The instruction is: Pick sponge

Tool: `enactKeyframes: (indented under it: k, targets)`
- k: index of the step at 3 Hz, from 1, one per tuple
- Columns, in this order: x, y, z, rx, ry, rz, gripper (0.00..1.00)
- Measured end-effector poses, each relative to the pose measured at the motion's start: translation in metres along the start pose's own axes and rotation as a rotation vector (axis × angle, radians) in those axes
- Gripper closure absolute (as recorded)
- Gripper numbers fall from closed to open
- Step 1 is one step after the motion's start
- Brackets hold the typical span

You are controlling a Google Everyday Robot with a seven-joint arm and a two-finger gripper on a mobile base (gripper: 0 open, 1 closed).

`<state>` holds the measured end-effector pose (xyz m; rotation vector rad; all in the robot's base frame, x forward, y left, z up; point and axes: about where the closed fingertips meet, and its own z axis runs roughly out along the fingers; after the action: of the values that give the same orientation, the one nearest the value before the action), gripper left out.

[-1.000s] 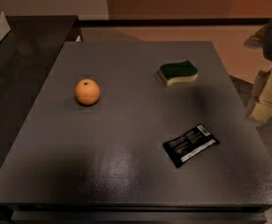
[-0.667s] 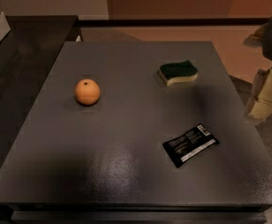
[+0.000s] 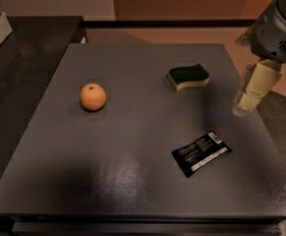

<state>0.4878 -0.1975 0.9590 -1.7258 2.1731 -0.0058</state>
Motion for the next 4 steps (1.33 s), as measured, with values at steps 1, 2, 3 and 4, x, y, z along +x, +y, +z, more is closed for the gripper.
enactKeyframes:
  k: [1,2,3,4]
  targets:
    - [-0.015,-0.028,0.025,-0.031,-0.068,-0.003,0.0]
    - [-0.027,-0.054,0.048,-0.051,-0.131,-0.003,0.0]
    - [-0.037,-0.081,0.069,-0.063,-0.179,-0.004,0.0]
    - [-0.043,-0.099,0.083,-0.07,-0.209,-0.005,0.0]
